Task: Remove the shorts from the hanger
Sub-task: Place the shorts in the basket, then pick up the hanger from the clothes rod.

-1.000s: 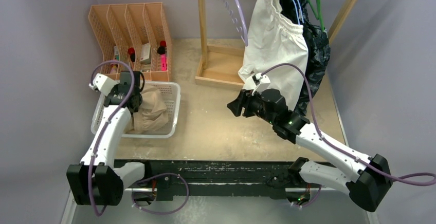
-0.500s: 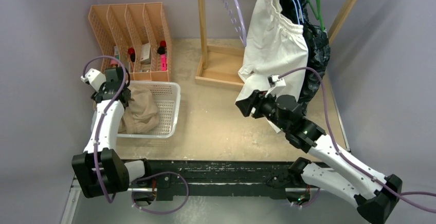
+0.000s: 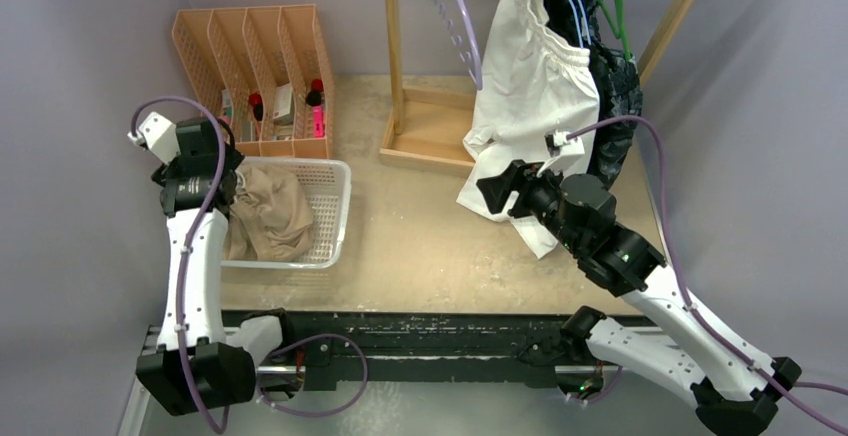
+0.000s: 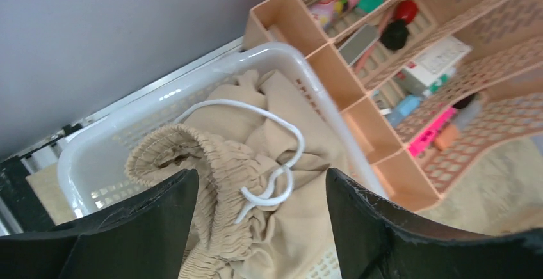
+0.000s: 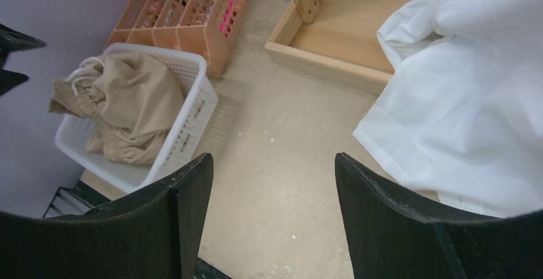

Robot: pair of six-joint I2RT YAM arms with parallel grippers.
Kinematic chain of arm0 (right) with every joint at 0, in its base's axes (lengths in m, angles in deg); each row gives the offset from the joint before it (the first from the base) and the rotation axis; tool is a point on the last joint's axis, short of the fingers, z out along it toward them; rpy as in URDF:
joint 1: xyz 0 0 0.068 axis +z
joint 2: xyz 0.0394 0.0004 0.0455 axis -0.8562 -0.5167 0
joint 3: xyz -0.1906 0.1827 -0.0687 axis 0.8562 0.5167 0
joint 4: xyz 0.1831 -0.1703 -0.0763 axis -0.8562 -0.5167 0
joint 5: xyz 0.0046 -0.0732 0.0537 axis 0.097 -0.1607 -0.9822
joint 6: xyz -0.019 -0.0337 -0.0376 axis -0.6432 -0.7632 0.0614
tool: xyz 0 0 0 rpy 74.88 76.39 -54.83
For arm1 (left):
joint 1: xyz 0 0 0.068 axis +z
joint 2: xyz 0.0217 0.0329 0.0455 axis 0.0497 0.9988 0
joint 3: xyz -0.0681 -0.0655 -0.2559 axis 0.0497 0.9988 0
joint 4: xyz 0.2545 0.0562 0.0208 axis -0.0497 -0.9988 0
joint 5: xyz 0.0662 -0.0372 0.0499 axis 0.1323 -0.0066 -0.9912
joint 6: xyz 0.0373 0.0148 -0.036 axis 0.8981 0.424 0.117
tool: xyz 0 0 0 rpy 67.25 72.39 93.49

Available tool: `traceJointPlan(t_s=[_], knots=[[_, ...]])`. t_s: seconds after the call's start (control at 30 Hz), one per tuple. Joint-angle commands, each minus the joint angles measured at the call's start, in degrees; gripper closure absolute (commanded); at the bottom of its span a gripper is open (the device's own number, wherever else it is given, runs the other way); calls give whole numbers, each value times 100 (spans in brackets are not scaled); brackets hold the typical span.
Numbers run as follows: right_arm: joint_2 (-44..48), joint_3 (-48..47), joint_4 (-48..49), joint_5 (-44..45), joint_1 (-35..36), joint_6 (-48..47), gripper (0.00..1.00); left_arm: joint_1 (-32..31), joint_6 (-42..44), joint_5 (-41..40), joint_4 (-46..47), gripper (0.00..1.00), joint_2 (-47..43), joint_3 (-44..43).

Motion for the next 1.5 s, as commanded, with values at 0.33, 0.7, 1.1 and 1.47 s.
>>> traceJointPlan(t_s=[0.33, 0.7, 1.1, 1.47], knots=[[311, 200, -305, 745, -10, 154, 27, 38, -312, 1214, 646, 71, 2364, 424], [194, -1503, -1009, 1895, -10, -513, 26, 150, -22, 1351, 156, 44, 1084, -219], [-858, -3125, -2066, 2789, -9, -637, 23, -54, 66, 2730, 609, 23, 153, -1005], [-2250, -6269, -4064, 3129, -80, -572, 35, -1625, -126, 2664, 771, 22, 1376, -2148]])
